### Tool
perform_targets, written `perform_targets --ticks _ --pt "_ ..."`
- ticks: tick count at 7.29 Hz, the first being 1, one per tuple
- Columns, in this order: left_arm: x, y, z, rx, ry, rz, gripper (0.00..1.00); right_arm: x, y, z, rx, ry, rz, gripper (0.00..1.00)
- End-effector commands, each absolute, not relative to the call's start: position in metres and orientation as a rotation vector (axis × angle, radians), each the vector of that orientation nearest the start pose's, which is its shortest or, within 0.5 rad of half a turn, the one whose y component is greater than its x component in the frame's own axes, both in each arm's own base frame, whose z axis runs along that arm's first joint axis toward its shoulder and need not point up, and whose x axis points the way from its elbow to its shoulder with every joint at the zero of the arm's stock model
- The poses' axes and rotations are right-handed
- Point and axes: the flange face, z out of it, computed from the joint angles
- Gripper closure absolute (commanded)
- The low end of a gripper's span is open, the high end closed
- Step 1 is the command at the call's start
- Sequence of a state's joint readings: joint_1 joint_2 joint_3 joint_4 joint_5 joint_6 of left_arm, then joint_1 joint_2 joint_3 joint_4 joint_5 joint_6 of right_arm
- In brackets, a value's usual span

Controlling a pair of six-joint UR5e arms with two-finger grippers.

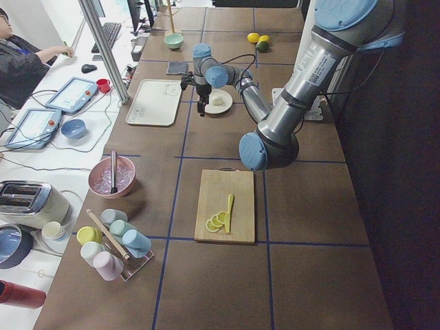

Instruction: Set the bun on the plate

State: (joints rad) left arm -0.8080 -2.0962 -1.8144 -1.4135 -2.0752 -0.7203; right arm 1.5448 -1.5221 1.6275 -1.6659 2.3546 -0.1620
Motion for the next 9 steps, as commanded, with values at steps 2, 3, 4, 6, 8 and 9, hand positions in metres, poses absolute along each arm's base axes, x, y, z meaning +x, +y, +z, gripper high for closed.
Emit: perform_targets --ticks 2,3,4,6,8,9 --pt "0.108 -0.534 0.441 0.139 0.729 0.313 0.00 0.050 -0.507 0.619 0.059 -0.780 -0.184 0.00" --pt "0.052 -0.534 0.489 0.119 0.750 0.304 0.00 0.050 -0.507 0.620 0.057 -0.778 -0.182 0.00" --pt "0.002 -0.528 0.539 0.108 0.798 0.295 0.00 0.050 -0.505 0.622 0.053 -0.776 -0.179 0.00" --pt "-0.033 -0.488 0.585 0.055 0.805 0.213 0.00 0.068 -0.500 0.626 0.057 -0.767 -0.144 0.00" --pt "-0.043 -0.480 0.604 0.030 0.797 0.184 0.00 0.074 -0.482 0.635 0.044 -0.767 -0.125 0.00" --pt "-0.048 -0.472 0.613 0.011 0.798 0.161 0.00 0.073 -0.475 0.628 0.056 -0.769 -0.129 0.00"
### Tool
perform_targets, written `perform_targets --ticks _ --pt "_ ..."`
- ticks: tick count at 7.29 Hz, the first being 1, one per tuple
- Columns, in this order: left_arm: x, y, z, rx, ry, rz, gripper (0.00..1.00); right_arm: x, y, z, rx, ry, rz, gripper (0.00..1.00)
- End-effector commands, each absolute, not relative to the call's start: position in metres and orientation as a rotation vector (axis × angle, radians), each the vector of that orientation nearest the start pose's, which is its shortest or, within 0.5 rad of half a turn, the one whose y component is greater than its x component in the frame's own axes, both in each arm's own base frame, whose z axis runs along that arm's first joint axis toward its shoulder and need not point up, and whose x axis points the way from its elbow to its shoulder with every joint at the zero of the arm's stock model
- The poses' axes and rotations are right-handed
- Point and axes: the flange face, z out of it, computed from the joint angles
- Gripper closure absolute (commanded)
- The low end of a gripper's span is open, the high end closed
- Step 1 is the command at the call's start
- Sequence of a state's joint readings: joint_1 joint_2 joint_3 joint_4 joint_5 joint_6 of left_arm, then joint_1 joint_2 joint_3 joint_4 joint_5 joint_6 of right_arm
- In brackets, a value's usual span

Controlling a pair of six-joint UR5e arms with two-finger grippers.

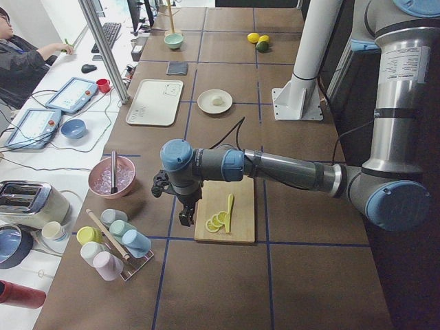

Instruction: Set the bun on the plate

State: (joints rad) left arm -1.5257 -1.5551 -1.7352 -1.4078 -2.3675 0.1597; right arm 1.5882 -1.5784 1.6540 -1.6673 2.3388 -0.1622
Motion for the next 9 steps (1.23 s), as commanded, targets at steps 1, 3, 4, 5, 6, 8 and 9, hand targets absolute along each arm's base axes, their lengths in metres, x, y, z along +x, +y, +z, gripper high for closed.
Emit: perform_targets --ticks 1,3,4,5,6,8,9 --pt "-0.048 -0.471 0.615 0.006 0.800 0.157 0.00 0.073 -0.475 0.626 0.056 -0.769 -0.124 0.00" --pt "-0.050 -0.470 0.626 -0.012 0.798 0.147 0.00 0.073 -0.476 0.625 0.057 -0.768 -0.121 0.00" --pt "-0.057 -0.469 0.626 -0.005 0.796 0.135 0.00 0.073 -0.475 0.627 0.053 -0.770 -0.117 0.00" --pt "-0.057 -0.469 0.629 -0.011 0.796 0.133 0.00 0.073 -0.475 0.627 0.053 -0.770 -0.114 0.00" --pt "-0.057 -0.464 0.632 -0.018 0.797 0.131 0.00 0.072 -0.475 0.626 0.055 -0.772 -0.115 0.00" --pt "-0.057 -0.461 0.635 -0.023 0.797 0.128 0.00 0.073 -0.475 0.627 0.053 -0.770 -0.114 0.00" --pt "-0.057 -0.460 0.634 -0.020 0.797 0.129 0.00 0.073 -0.475 0.627 0.053 -0.770 -0.113 0.00"
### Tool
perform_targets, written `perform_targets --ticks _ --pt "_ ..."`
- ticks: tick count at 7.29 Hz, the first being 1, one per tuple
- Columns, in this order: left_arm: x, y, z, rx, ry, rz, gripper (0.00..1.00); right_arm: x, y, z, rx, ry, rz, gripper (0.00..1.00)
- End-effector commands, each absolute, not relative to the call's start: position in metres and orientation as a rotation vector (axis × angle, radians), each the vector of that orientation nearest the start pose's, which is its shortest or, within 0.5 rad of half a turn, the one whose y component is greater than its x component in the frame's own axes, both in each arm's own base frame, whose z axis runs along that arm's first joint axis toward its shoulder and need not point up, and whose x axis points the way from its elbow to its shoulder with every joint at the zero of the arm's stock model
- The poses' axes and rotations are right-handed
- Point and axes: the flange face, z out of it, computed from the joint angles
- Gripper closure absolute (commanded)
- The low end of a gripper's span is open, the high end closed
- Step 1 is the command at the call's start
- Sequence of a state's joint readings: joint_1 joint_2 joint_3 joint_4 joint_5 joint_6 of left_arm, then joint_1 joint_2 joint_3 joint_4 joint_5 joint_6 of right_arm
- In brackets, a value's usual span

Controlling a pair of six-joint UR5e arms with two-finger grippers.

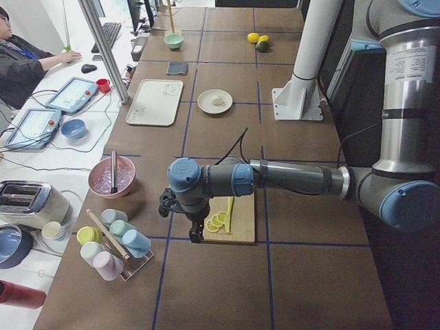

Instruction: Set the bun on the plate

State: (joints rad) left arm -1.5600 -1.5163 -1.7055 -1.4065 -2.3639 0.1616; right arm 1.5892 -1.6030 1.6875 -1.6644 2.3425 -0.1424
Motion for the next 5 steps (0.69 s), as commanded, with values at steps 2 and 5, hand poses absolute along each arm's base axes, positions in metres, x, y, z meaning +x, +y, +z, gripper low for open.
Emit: perform_targets --ticks 2,5 --pt "-0.0567 -0.4597 0.6402 -0.034 0.798 0.125 0.00 0.0726 -0.4734 0.6287 0.050 -0.771 -0.116 0.00" --pt "-0.0567 -0.4596 0.6410 -0.035 0.798 0.125 0.00 0.0726 -0.4726 0.6302 0.047 -0.771 -0.114 0.00"
